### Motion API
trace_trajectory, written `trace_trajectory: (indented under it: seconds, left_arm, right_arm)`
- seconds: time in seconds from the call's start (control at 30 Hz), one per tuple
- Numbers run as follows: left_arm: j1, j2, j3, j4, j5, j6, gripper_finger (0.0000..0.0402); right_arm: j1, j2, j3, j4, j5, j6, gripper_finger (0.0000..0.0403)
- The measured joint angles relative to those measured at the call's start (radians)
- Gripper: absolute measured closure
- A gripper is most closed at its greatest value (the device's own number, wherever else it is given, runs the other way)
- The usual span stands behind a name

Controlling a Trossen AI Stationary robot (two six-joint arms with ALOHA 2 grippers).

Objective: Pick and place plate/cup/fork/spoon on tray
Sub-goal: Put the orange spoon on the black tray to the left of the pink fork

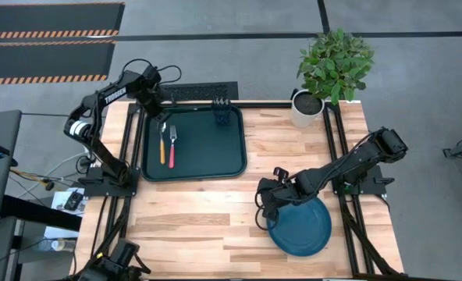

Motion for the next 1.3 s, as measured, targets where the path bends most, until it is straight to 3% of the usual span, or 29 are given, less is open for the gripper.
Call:
trace_trajectory:
  seconds: [0.5, 0.87, 1.3]
  left_arm:
    - [0.044, 0.011, -0.083, 0.053, 0.027, 0.033, 0.0401]
    - [0.059, 0.011, -0.093, 0.094, -0.029, 0.058, 0.0401]
    - [0.059, 0.011, -0.094, 0.146, -0.029, 0.060, 0.0370]
  right_arm:
    - [0.000, 0.000, 0.000, -0.008, 0.034, -0.014, 0.0269]
    - [0.000, 0.000, 0.000, -0.007, 0.045, -0.020, 0.0269]
    - [0.000, 0.000, 0.000, -0.008, 0.049, -0.018, 0.0269]
